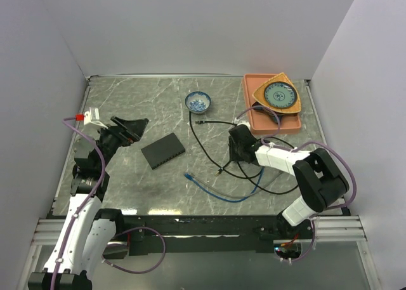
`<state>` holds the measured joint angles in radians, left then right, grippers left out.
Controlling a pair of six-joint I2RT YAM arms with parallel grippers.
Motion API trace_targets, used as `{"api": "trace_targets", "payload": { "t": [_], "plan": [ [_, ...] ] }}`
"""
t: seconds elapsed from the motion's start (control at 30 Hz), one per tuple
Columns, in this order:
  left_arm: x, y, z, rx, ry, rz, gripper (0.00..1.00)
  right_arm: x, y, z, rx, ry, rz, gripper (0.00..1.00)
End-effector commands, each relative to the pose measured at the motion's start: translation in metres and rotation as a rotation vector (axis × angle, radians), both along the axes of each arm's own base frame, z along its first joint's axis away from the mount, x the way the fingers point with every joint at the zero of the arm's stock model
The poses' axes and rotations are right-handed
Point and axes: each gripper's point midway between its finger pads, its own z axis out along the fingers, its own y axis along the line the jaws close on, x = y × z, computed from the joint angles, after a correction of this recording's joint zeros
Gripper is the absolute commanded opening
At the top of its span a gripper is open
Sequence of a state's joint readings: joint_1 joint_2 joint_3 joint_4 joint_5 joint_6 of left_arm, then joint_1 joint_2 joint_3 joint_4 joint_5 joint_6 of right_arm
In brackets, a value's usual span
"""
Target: Insert the plug into the switch port
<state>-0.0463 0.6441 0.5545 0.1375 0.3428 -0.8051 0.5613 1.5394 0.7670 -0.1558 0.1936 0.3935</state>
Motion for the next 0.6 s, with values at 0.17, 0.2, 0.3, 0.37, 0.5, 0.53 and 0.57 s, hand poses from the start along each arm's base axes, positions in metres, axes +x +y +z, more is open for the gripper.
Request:
{"api": "trace_targets", "payload": {
  "t": [0.17, 0.2, 0.3, 0.37, 0.5, 0.53, 0.57],
  "plan": [
    [-0.002, -0.001, 0.022, 0.01, -0.071, -0.009, 0.96, 0.016, 0.015, 0.018, 0.084, -0.053, 0.03, 0.0],
    [-0.002, -0.001, 0.022, 0.015, -0.074, -0.01, 0.96, 0.016, 0.015, 0.026, 0.094, -0.075, 0.035, 0.0],
    [-0.002, -0.001, 0.023, 0.013, -0.078, -0.011, 0.96, 0.015, 0.018, 0.05, 0.128, -0.138, 0.071, 0.0],
    [-0.002, -0.004, 0.024, 0.007, -0.091, -0.03, 0.96, 0.014, 0.021, 0.065, 0.147, -0.17, 0.107, 0.0],
    [0.003, -0.012, 0.014, -0.031, -0.058, -0.074, 0.96, 0.003, 0.041, 0.109, 0.239, -0.259, 0.268, 0.0],
    [0.002, -0.017, 0.013, -0.036, -0.057, -0.109, 0.96, -0.002, 0.046, 0.115, 0.259, -0.27, 0.304, 0.0],
    [0.007, -0.02, 0.006, -0.046, -0.032, -0.125, 0.96, -0.01, 0.055, 0.126, 0.299, -0.285, 0.365, 0.0]
  ]
}}
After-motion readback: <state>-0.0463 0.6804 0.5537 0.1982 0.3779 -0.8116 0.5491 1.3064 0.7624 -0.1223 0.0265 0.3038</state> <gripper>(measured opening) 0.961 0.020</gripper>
